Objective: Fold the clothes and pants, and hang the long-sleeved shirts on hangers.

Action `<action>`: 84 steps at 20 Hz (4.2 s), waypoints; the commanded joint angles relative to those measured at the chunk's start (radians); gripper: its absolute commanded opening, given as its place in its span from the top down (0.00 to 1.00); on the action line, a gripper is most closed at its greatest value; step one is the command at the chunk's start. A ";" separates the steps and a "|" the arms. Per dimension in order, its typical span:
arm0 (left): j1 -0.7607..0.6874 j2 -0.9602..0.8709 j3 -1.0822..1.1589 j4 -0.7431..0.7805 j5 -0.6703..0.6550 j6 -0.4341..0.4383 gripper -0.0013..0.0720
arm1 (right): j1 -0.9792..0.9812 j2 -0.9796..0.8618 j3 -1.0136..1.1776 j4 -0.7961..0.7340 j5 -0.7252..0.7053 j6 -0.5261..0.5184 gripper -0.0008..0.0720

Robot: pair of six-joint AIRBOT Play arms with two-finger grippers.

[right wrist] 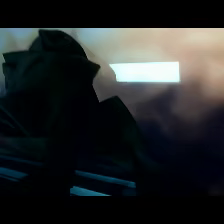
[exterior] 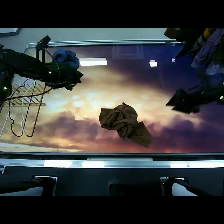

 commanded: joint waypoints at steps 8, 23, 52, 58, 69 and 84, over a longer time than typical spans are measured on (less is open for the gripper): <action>0.010 -0.038 0.000 0.006 0.003 0.001 0.15 | -0.019 0.016 -0.663 0.155 -0.238 -0.271 0.41; 0.134 -0.056 -0.108 -0.057 0.021 0.097 0.15 | 0.128 0.043 -0.694 0.191 -0.459 -0.240 0.95; -0.102 -0.494 -0.188 -0.406 -0.283 0.344 0.25 | 0.128 0.221 -0.694 0.193 -0.285 -0.175 0.95; -0.115 -0.492 -0.171 -0.406 -0.310 0.339 0.96 | 0.128 0.261 -0.694 0.195 -0.291 -0.183 0.95; 0.100 -0.216 0.259 -0.219 -0.058 0.251 0.96 | 0.128 0.423 -0.187 0.140 -0.341 -0.199 0.95; 0.338 0.491 0.318 0.127 0.049 -0.173 0.96 | 0.128 0.669 0.412 0.000 -0.415 -0.067 0.95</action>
